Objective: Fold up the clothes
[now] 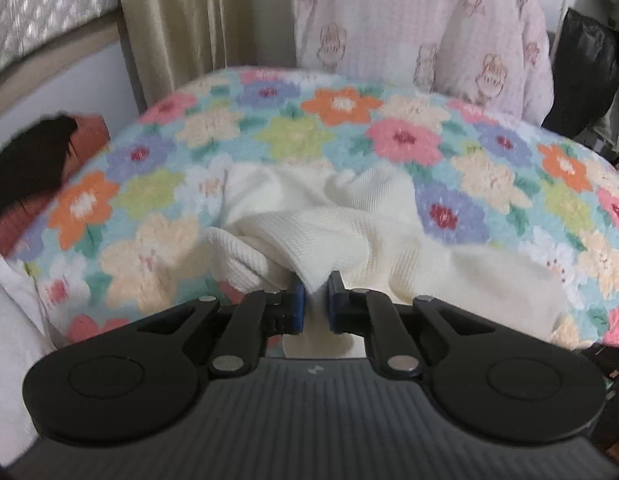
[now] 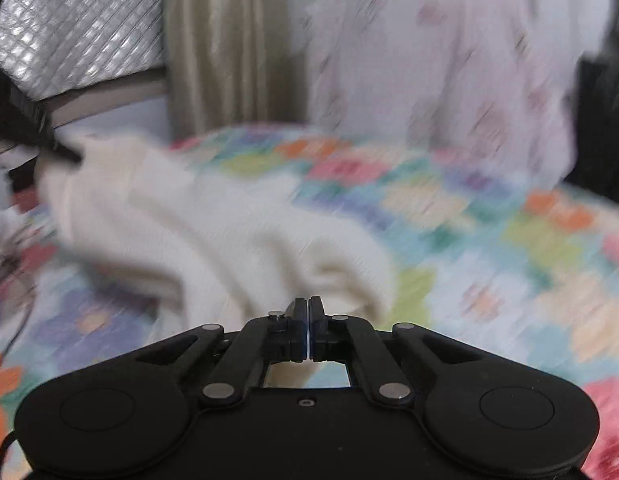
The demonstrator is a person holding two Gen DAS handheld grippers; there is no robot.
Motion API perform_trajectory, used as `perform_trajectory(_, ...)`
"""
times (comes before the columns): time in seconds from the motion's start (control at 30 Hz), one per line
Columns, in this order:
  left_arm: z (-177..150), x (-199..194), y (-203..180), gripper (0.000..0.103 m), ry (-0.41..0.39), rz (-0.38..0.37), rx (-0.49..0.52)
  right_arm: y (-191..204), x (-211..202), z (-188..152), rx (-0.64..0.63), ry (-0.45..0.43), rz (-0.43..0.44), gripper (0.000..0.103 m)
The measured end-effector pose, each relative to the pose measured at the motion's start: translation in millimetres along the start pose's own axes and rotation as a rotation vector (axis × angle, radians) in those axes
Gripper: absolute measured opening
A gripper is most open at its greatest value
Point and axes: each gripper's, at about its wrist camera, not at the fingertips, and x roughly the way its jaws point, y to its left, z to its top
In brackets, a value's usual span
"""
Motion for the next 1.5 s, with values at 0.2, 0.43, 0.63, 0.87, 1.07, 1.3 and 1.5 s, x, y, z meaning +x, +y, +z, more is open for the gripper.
perform_trajectory(0.2, 7, -11, 8, 0.010, -0.054, -0.071, -0.098, 36, -9, -5, -0.139, -0.029, -0.037, 0.046)
perform_trajectory(0.43, -35, 14, 18, 0.010, 0.038, -0.141, -0.237, 59, -18, -11, -0.260, -0.058, -0.053, 0.062)
perform_trajectory(0.63, -59, 18, 30, 0.010, 0.059, -0.129, -0.227, 57, 3, -17, -0.292, 0.012, -0.084, 0.093)
perform_trajectory(0.87, -70, 36, 22, 0.036, 0.072, -0.007, -0.084, 35, 25, -6, -0.249, 0.038, -0.159, 0.015)
perform_trajectory(1.07, -75, 32, 30, 0.079, -0.030, 0.013, -0.118, -27, 8, 19, -0.014, -0.077, -0.300, 0.003)
perform_trajectory(1.3, -106, 77, 44, 0.085, 0.151, -0.040, -0.225, -55, 4, 11, 0.138, -0.037, -0.212, 0.003)
perform_trajectory(1.5, -135, 104, 60, 0.100, 0.208, -0.123, -0.402, -59, 10, 6, 0.179, -0.001, -0.188, 0.003)
